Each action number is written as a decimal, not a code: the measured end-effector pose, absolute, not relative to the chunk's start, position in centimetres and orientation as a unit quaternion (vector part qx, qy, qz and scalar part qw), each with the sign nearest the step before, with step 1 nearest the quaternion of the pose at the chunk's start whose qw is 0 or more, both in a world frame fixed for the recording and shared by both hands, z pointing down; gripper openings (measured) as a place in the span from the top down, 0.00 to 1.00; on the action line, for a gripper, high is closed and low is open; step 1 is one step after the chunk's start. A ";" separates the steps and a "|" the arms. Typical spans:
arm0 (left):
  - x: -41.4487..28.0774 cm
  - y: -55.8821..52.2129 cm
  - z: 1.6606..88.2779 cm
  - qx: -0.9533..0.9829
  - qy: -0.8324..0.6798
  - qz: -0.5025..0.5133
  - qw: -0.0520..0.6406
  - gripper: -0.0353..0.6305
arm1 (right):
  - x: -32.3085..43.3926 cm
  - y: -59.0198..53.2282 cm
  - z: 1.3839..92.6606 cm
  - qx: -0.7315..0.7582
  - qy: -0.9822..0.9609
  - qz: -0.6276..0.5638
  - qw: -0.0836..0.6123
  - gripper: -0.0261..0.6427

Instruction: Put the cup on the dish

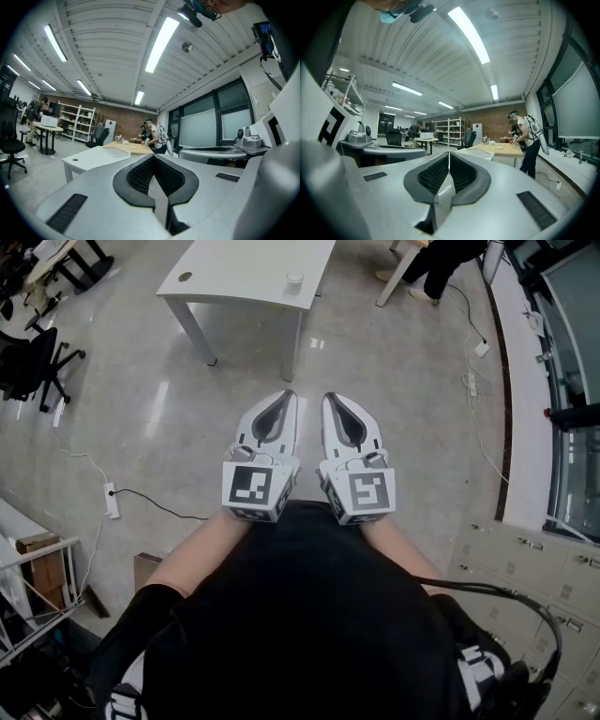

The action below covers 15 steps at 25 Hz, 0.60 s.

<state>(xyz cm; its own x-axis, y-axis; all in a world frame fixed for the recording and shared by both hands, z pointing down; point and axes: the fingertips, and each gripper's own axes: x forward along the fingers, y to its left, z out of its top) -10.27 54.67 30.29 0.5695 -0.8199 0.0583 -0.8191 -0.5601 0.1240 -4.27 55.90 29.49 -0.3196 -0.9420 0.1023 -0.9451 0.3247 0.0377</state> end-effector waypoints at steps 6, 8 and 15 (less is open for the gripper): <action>-12.0 53.3 30.1 0.885 -0.461 -0.007 0.064 0.94 | -6.7 55.1 29.1 0.561 -0.826 0.011 0.050 0.94; -12.0 53.2 29.9 0.887 -0.459 -0.005 0.060 0.94 | -6.8 54.9 29.0 0.552 -0.832 0.011 0.052 0.94; -12.7 52.8 29.4 0.886 -0.459 -0.018 0.054 0.94 | -7.8 54.6 27.9 0.538 -0.843 0.007 0.012 0.94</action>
